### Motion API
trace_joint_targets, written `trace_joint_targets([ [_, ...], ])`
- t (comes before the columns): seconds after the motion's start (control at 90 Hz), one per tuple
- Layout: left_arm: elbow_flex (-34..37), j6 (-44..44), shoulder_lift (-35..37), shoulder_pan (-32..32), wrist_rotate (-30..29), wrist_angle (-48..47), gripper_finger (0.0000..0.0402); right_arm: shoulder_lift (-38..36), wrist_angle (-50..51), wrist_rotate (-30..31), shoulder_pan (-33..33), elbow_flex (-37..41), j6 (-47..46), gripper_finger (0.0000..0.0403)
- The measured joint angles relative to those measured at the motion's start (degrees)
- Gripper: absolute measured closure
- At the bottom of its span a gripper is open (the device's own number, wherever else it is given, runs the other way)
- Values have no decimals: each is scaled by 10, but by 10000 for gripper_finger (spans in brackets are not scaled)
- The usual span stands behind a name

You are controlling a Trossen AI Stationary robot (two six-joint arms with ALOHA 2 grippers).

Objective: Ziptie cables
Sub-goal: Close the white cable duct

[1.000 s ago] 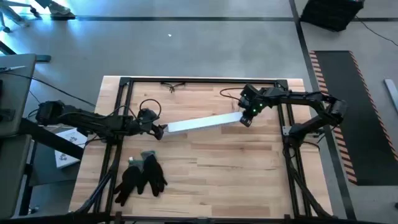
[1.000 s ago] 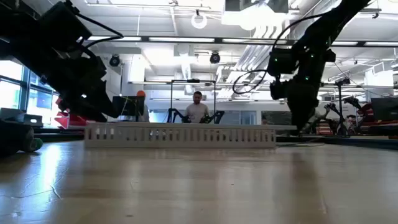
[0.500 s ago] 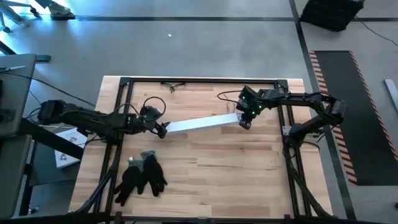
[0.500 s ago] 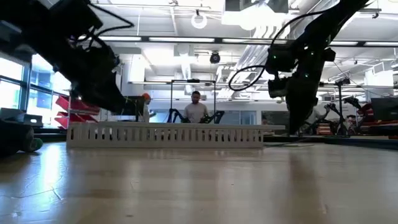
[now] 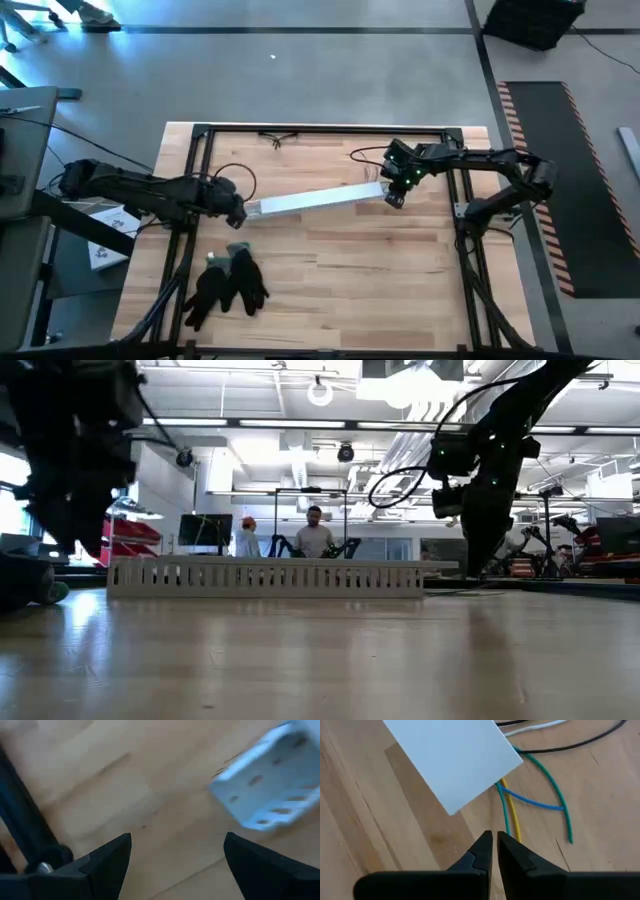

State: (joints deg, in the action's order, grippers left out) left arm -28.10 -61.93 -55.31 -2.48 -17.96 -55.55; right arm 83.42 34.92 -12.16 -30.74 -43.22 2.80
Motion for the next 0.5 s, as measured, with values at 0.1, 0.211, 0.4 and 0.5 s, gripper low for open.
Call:
trace_joint_targets([
  [0.1, 35, -20, -3, 0, 7, 52, 106, 0, 0, 0, 0, 0, 0, 391],
  [0.211, 61, -24, -13, 0, 2, 105, 106, 0, 0, 0, 0, 0, 0, 391],
  [0.4, 82, -18, -46, 1, -42, 186, 106, 0, -2, 0, 0, 0, -1, 391],
  [0.5, 90, -4, -67, 4, -52, 232, 106, 0, -5, 0, 0, 0, -2, 391],
])
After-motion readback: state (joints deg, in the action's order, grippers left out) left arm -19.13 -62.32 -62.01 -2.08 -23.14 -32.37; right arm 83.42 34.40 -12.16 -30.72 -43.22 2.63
